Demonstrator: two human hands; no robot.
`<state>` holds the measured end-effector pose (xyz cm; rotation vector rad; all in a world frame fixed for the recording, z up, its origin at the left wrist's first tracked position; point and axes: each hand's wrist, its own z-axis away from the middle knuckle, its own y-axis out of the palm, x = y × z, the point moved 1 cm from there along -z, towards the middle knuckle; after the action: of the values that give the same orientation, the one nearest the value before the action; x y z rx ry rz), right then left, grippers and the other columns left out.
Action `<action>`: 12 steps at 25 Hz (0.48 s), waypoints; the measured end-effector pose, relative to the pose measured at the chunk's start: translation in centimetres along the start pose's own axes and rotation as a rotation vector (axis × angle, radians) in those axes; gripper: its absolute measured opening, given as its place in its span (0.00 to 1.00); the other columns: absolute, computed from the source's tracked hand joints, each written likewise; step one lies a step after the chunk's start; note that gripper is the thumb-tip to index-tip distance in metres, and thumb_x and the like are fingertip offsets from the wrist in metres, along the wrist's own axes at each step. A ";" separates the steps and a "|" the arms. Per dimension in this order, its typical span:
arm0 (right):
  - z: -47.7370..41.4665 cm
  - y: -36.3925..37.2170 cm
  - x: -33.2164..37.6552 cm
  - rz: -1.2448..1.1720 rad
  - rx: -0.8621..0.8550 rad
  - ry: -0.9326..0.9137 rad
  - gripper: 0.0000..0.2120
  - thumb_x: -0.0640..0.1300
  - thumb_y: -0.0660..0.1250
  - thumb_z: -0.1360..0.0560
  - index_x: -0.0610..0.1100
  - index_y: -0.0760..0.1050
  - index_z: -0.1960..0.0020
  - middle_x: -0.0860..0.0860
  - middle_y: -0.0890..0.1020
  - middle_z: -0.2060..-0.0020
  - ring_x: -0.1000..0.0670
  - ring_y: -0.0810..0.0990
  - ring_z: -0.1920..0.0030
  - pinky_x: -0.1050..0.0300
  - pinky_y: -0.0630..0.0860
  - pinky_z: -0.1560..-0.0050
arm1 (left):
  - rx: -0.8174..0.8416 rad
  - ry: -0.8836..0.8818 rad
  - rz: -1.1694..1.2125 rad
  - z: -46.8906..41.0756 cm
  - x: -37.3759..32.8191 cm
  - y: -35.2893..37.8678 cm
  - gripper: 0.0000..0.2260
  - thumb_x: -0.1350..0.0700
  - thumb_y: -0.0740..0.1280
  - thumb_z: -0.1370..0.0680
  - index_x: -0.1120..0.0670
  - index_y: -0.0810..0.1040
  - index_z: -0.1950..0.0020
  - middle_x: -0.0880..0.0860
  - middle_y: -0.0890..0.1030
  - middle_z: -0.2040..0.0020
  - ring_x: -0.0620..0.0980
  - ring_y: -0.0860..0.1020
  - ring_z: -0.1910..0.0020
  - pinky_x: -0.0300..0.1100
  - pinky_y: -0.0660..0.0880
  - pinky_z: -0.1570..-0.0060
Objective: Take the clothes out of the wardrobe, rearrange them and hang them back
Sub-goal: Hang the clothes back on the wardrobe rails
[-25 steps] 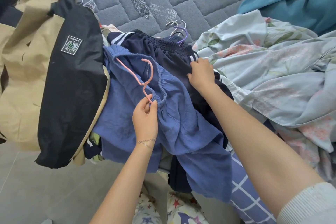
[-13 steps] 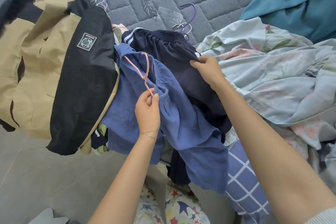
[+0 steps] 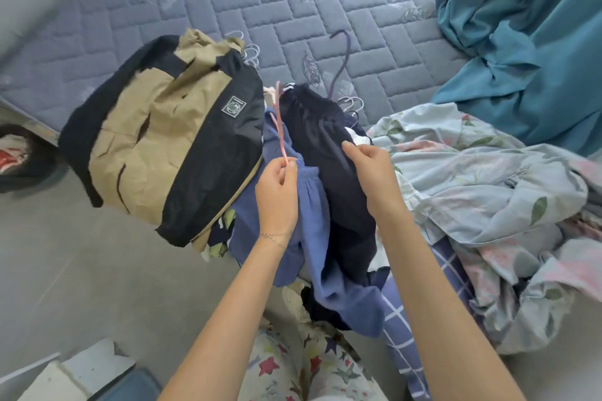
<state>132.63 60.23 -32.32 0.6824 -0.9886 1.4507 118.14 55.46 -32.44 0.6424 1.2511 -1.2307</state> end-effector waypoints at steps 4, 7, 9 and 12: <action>5.4 -0.6 6.0 0.012 -0.061 -0.157 0.18 0.46 0.65 0.22 0.40 0.64 0.66 0.45 0.62 0.69 0.48 0.60 0.66 0.53 0.58 0.64 | -0.014 0.142 -0.014 2.4 -6.6 -1.4 0.14 0.59 0.59 0.17 0.64 0.75 0.60 0.45 0.64 0.74 0.40 0.64 0.74 0.33 0.61 0.71; 9.1 -0.7 10.3 -0.008 -0.067 -0.255 0.20 0.45 0.65 0.21 0.44 0.60 0.68 0.50 0.59 0.73 0.52 0.58 0.70 0.56 0.57 0.69 | -0.069 0.208 0.033 3.7 -11.0 -3.1 0.12 0.60 0.59 0.18 0.61 0.79 0.54 0.42 0.70 0.75 0.40 0.66 0.75 0.32 0.62 0.72; 11.6 -0.5 12.8 -0.028 -0.041 -0.314 0.21 0.45 0.65 0.21 0.45 0.59 0.68 0.52 0.60 0.74 0.53 0.58 0.71 0.58 0.57 0.71 | -0.114 0.257 0.053 4.7 -13.2 -5.0 0.11 0.58 0.59 0.18 0.52 0.80 0.54 0.44 0.69 0.74 0.41 0.65 0.73 0.33 0.61 0.71; 14.8 0.9 16.0 -0.042 0.034 -0.406 0.19 0.47 0.65 0.21 0.45 0.61 0.67 0.49 0.61 0.72 0.52 0.59 0.71 0.56 0.57 0.70 | -0.173 0.318 0.083 6.1 -15.8 -8.7 0.12 0.58 0.58 0.17 0.49 0.80 0.52 0.51 0.73 0.69 0.44 0.67 0.69 0.38 0.66 0.67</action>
<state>127.59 55.13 -11.76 1.0438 -1.2520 1.3201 114.41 52.74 -13.93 0.7750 1.5596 -0.9627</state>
